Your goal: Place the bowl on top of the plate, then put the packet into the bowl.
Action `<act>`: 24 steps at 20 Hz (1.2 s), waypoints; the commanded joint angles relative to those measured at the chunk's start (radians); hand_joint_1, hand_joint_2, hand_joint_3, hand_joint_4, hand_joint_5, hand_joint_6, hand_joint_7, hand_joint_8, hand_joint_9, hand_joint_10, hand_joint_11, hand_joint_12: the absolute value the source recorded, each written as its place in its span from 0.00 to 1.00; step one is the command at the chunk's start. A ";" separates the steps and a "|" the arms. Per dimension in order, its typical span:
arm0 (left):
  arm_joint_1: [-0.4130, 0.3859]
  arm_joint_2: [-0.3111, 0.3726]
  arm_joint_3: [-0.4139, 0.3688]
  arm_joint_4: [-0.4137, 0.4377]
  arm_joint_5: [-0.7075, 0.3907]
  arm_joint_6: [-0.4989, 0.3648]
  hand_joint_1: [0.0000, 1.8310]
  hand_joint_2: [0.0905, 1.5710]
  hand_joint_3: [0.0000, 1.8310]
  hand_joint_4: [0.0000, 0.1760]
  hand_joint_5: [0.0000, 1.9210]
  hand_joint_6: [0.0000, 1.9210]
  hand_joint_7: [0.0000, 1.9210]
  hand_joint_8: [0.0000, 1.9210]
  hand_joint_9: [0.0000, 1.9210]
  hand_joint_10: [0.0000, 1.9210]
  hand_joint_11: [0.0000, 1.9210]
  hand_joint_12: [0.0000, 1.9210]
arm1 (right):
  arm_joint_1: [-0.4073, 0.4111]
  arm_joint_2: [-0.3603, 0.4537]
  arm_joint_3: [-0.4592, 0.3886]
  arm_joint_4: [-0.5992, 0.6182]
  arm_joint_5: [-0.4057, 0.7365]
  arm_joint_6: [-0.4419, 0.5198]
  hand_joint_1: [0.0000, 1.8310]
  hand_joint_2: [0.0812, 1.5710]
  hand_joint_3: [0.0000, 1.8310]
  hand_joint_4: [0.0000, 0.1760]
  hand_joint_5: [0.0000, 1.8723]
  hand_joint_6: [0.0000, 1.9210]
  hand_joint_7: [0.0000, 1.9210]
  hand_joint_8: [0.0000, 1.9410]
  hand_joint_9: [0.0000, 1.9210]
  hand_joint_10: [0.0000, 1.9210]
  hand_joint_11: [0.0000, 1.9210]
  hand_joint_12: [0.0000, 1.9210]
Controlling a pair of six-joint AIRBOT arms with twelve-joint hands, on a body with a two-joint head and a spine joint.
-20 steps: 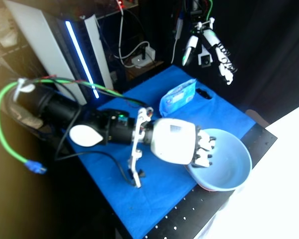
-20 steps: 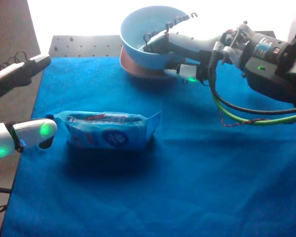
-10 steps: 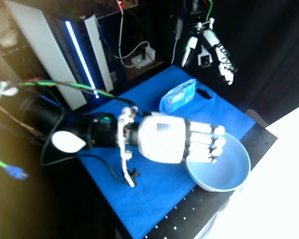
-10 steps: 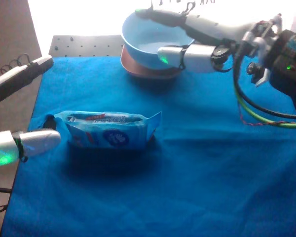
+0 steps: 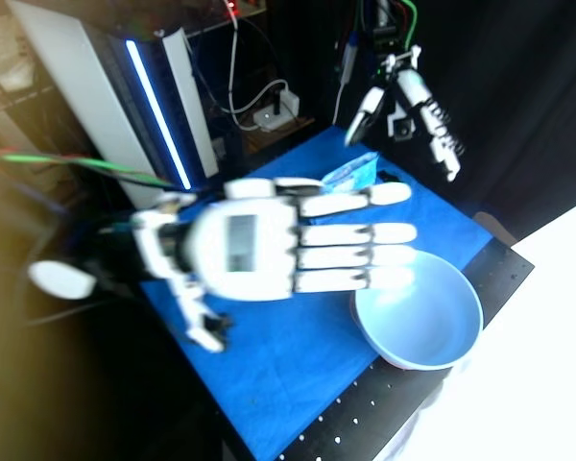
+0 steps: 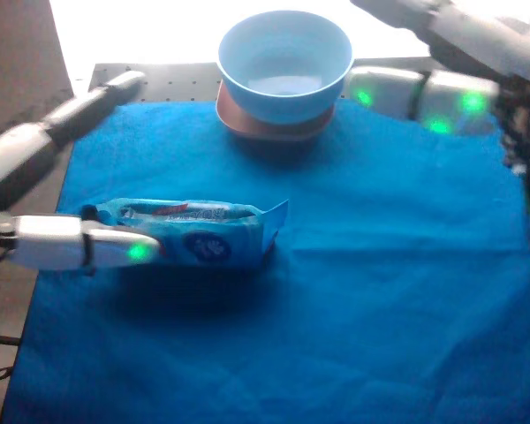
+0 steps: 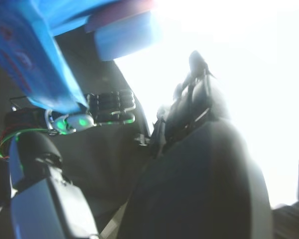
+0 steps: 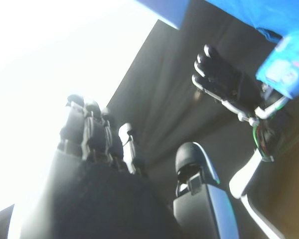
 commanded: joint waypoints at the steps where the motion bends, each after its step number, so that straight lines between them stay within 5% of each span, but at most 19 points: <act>1: -0.024 -0.008 0.012 0.015 -0.078 -0.018 0.42 0.42 0.00 0.86 0.02 0.00 0.02 0.00 0.03 0.00 0.06 0.03 | -0.007 0.019 -0.017 0.048 0.183 0.002 0.10 0.81 0.00 0.68 0.00 0.00 0.00 0.00 0.00 0.00 0.00 0.00; 3: -0.047 -0.019 0.024 0.070 -0.045 -0.043 0.42 0.41 0.00 0.93 0.02 0.00 0.03 0.00 0.05 0.01 0.09 0.05 | -0.041 0.047 -0.046 0.076 0.224 -0.008 0.13 0.81 0.00 0.63 0.00 0.00 0.00 0.00 0.00 0.00 0.00 0.00; 4: -0.065 -0.029 0.034 0.109 -0.012 -0.059 0.45 0.40 0.00 0.99 0.02 0.00 0.04 0.00 0.07 0.00 0.10 0.07 | -0.071 0.069 -0.072 0.105 0.260 -0.026 0.13 0.83 0.01 0.51 0.00 0.00 0.00 0.00 0.00 0.00 0.00 0.00; 5: -0.083 -0.039 0.042 0.144 0.025 -0.063 0.48 0.44 0.00 0.92 0.05 0.00 0.07 0.00 0.11 0.00 0.13 0.11 | -0.107 0.088 -0.095 0.140 0.305 -0.037 0.14 0.84 0.01 0.63 0.00 0.00 0.00 0.00 0.00 0.00 0.00 0.00; 6: -0.098 -0.049 0.049 0.168 0.062 -0.064 0.51 0.49 0.00 0.76 0.10 0.00 0.12 0.00 0.15 0.00 0.15 0.14 | -0.137 0.098 -0.109 0.169 0.344 -0.037 0.13 0.85 0.01 0.67 0.00 0.00 0.00 0.00 0.00 0.00 0.00 0.00; 7: -0.109 -0.057 0.056 0.184 0.093 -0.067 0.54 0.54 0.01 0.33 0.19 0.01 0.20 0.01 0.23 0.01 0.17 0.26 | -0.159 0.106 -0.121 0.193 0.370 -0.037 0.12 0.85 0.00 0.71 0.00 0.00 0.00 0.00 0.00 0.00 0.00 0.00; 8: -0.119 -0.070 0.072 0.211 0.130 -0.085 0.64 0.67 0.00 0.00 0.42 0.40 0.44 0.47 0.43 0.06 0.29 0.39 | -0.184 0.114 -0.132 0.212 0.392 -0.038 0.12 0.86 0.01 0.53 0.00 0.00 0.00 0.00 0.00 0.00 0.00 0.00; 9: -0.121 -0.077 0.083 0.223 0.141 -0.105 0.67 0.69 0.00 0.00 0.52 0.39 0.50 0.57 0.57 0.14 0.40 0.53 | -0.195 0.118 -0.137 0.222 0.396 -0.038 0.12 0.86 0.01 0.50 0.00 0.00 0.00 0.00 0.00 0.00 0.00 0.00; 11: -0.121 -0.074 0.087 0.218 0.129 -0.110 0.67 0.69 0.00 0.00 0.52 0.45 0.51 0.56 0.58 0.25 0.44 0.61 | -0.208 0.118 -0.140 0.231 0.396 -0.038 0.11 0.85 0.00 0.53 0.00 0.00 0.00 0.00 0.00 0.00 0.00 0.00; 12: -0.131 -0.065 0.088 0.215 0.109 -0.110 0.73 0.69 0.00 0.00 0.51 0.45 0.50 0.52 0.52 0.56 0.44 0.62 | -0.218 0.118 -0.144 0.238 0.396 -0.038 0.14 0.86 0.00 0.59 0.00 0.00 0.00 0.00 0.00 0.00 0.00 0.00; 14: -0.165 -0.036 0.086 0.223 0.074 -0.110 0.68 0.68 0.00 0.00 0.53 0.41 0.52 0.56 0.52 0.42 0.41 0.67 | -0.233 0.117 -0.148 0.253 0.396 -0.038 0.13 0.86 0.00 0.48 0.00 0.00 0.00 0.00 0.00 0.00 0.00 0.00; 15: -0.179 -0.024 0.083 0.230 0.058 -0.109 0.73 0.69 0.00 0.00 0.50 0.43 0.49 0.55 0.50 0.60 0.40 0.70 | -0.238 0.117 -0.148 0.257 0.396 -0.038 0.12 0.86 0.00 0.48 0.01 0.00 0.00 0.00 0.00 0.00 0.00 0.00; 18: -0.252 0.028 0.073 0.256 -0.002 -0.093 0.75 0.68 0.00 0.00 0.53 0.39 0.49 0.52 0.51 0.63 0.39 0.66 | -0.249 0.116 -0.151 0.269 0.396 -0.037 0.12 0.85 0.00 0.45 0.03 0.01 0.00 0.00 0.00 0.00 0.00 0.00; 19: -0.276 0.036 0.073 0.259 -0.010 -0.080 0.75 0.68 0.00 0.00 0.53 0.39 0.51 0.53 0.48 0.64 0.26 0.53 | -0.252 0.115 -0.153 0.272 0.396 -0.037 0.12 0.85 0.00 0.53 0.03 0.01 0.00 0.00 0.00 0.00 0.00 0.00; 22: -0.385 0.038 0.095 0.260 -0.004 -0.020 0.75 0.68 0.00 0.00 0.53 0.42 0.54 0.51 0.46 0.65 0.32 0.69 | -0.263 0.109 -0.155 0.283 0.396 -0.037 0.11 0.85 0.00 0.44 0.03 0.00 0.00 0.00 0.00 0.00 0.00 0.00; 23: -0.415 0.032 0.104 0.260 0.008 -0.006 0.75 0.67 0.00 0.00 0.54 0.43 0.56 0.43 0.48 0.62 0.35 0.74 | -0.263 0.108 -0.155 0.284 0.396 -0.037 0.12 0.85 0.00 0.52 0.03 0.00 0.00 0.00 0.00 0.00 0.00 0.00; 24: -0.456 0.016 0.124 0.260 0.036 0.010 0.69 0.66 0.00 0.00 0.54 0.48 0.56 0.41 0.45 0.49 0.26 0.78 | -0.264 0.106 -0.155 0.286 0.396 -0.037 0.12 0.85 0.00 0.48 0.03 0.00 0.00 0.00 0.00 0.00 0.00 0.00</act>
